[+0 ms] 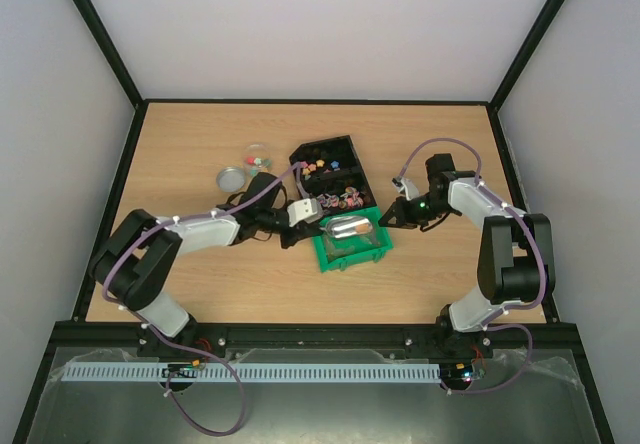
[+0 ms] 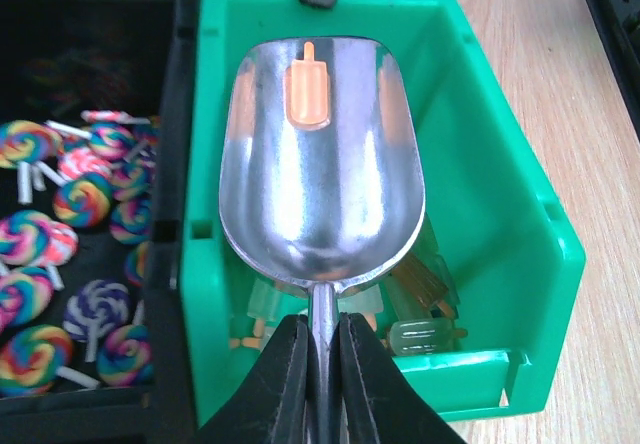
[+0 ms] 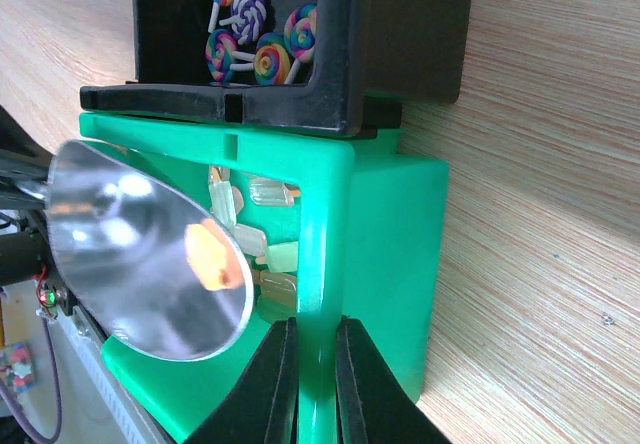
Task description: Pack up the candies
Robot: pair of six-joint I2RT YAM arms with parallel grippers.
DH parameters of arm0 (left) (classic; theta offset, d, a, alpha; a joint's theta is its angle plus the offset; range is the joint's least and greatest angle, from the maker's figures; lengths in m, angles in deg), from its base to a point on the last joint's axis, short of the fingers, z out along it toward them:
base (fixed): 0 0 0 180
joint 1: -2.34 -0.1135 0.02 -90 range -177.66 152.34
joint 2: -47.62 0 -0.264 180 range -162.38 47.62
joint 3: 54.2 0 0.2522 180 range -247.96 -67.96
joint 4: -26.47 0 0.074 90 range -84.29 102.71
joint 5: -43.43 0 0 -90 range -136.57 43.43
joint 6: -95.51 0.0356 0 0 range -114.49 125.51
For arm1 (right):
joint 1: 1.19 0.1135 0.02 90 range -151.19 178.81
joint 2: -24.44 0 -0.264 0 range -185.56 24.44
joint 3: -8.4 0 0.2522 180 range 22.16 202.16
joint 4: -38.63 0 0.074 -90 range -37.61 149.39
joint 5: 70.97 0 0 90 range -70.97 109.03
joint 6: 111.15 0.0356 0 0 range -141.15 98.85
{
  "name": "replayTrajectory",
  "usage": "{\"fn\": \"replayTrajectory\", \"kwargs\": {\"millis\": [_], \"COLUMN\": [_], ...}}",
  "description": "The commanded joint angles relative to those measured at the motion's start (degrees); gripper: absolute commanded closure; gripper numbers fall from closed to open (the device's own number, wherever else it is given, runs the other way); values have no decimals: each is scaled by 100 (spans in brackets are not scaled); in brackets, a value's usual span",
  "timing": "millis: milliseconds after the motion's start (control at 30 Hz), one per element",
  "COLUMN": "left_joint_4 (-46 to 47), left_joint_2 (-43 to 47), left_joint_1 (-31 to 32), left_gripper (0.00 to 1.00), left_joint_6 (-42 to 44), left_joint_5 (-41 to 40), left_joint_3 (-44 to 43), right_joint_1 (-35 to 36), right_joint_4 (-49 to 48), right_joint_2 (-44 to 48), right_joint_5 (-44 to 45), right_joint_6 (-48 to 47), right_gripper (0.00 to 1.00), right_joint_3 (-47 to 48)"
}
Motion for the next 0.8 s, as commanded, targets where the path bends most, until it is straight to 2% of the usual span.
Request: {"fn": "replayTrajectory", "kwargs": {"millis": [0,367,567,767], "left_joint_4": [580,652,-792,-2430], "left_joint_2": [380,766,985,1360], "left_joint_1": [-104,-129,-511,-1412], "left_gripper": [98,98,98,98], "left_joint_6": [135,442,34,15], "left_joint_5": [311,-10,183,280], "left_joint_3": [161,390,-380,-1075], "right_joint_1": [-65,-73,-74,-74], "right_joint_4": [115,115,136,155], "right_joint_2": [-136,-180,-150,-119], "right_joint_5": [450,463,446,445], "right_joint_6": [-195,-186,-216,-213], "right_gripper": [99,99,99,99], "right_joint_3": [35,41,46,78]}}
